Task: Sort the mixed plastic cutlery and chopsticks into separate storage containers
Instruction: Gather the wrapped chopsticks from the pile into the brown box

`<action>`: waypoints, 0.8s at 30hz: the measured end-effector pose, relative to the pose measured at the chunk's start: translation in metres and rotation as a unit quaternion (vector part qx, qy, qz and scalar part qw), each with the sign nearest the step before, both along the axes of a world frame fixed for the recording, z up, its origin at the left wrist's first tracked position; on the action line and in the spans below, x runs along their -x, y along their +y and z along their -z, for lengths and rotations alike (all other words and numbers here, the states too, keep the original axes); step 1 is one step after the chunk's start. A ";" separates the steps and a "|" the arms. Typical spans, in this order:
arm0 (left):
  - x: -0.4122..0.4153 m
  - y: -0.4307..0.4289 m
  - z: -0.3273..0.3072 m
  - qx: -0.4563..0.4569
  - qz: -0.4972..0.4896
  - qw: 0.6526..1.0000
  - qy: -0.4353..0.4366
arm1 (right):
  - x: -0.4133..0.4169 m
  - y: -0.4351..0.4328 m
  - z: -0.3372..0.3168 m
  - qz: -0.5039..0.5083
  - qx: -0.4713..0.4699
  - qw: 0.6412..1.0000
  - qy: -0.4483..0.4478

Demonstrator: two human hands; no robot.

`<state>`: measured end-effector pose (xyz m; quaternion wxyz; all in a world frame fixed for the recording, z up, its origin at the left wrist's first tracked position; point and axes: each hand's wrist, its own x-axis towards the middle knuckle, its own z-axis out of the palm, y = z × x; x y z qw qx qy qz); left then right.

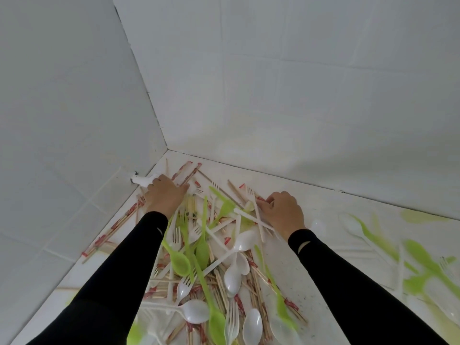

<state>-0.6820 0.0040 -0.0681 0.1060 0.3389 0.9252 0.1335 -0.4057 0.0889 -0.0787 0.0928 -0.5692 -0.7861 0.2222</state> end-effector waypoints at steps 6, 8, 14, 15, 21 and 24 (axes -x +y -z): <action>-0.013 0.012 0.003 -0.025 0.029 0.998 -0.042 | 0.015 -0.008 -0.006 -0.053 0.065 0.995 0.056; -0.015 0.013 0.001 0.006 0.046 0.998 -0.035 | 0.016 -0.008 -0.009 -0.061 0.107 0.991 0.046; -0.022 0.014 -0.001 0.042 0.106 0.993 -0.013 | 0.007 -0.012 -0.018 -0.063 0.182 0.981 0.032; -0.023 0.014 -0.001 0.026 0.106 0.994 -0.011 | 0.005 -0.014 -0.020 -0.055 0.180 0.981 0.044; -0.028 0.006 -0.028 -0.185 0.093 0.970 -0.127 | 0.000 -0.018 -0.025 0.006 0.157 0.982 0.104; -0.028 -0.001 -0.046 -0.287 0.097 0.919 -0.254 | 0.002 -0.023 -0.024 0.021 0.207 0.971 0.119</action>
